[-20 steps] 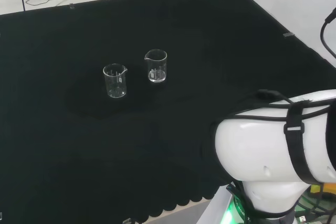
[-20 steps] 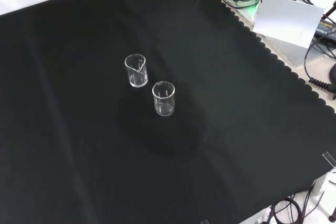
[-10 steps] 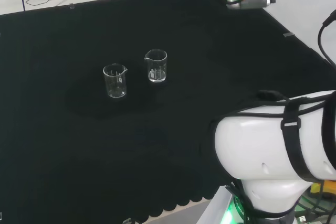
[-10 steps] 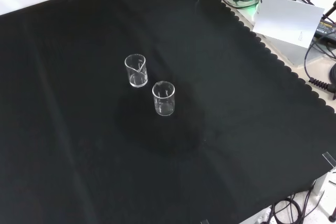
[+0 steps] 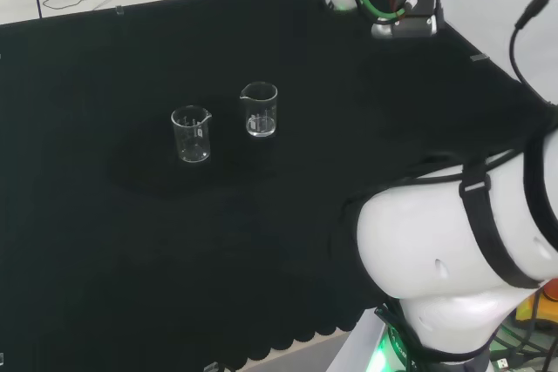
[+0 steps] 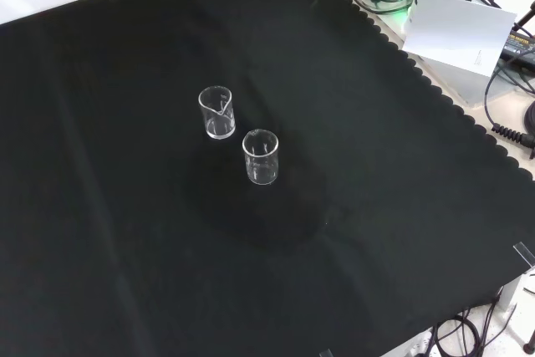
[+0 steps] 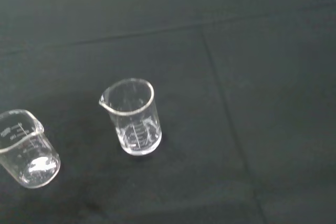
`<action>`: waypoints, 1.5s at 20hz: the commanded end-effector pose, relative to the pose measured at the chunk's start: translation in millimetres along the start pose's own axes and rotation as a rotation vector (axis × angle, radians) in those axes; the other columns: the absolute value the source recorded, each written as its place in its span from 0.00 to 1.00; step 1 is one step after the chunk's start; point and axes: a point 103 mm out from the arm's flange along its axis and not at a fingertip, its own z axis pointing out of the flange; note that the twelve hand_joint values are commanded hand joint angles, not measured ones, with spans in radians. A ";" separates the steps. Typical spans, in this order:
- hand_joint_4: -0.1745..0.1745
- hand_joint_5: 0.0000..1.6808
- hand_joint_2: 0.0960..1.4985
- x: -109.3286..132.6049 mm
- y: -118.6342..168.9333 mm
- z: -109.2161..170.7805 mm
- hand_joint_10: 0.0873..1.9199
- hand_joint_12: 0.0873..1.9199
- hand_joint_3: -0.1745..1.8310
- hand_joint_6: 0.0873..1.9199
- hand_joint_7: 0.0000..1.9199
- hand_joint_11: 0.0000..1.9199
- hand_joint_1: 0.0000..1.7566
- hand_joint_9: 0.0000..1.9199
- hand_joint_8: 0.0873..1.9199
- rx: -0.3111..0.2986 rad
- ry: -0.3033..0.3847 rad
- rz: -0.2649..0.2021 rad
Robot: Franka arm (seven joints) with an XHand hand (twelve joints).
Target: Pick up the beaker on the right.
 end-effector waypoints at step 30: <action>0.41 0.23 0.61 27.2 137.1 177.0 0.34 0.73 0.00 0.00 0.11 0.01 0.47 0.17 0.30 0.121 0.193 -0.229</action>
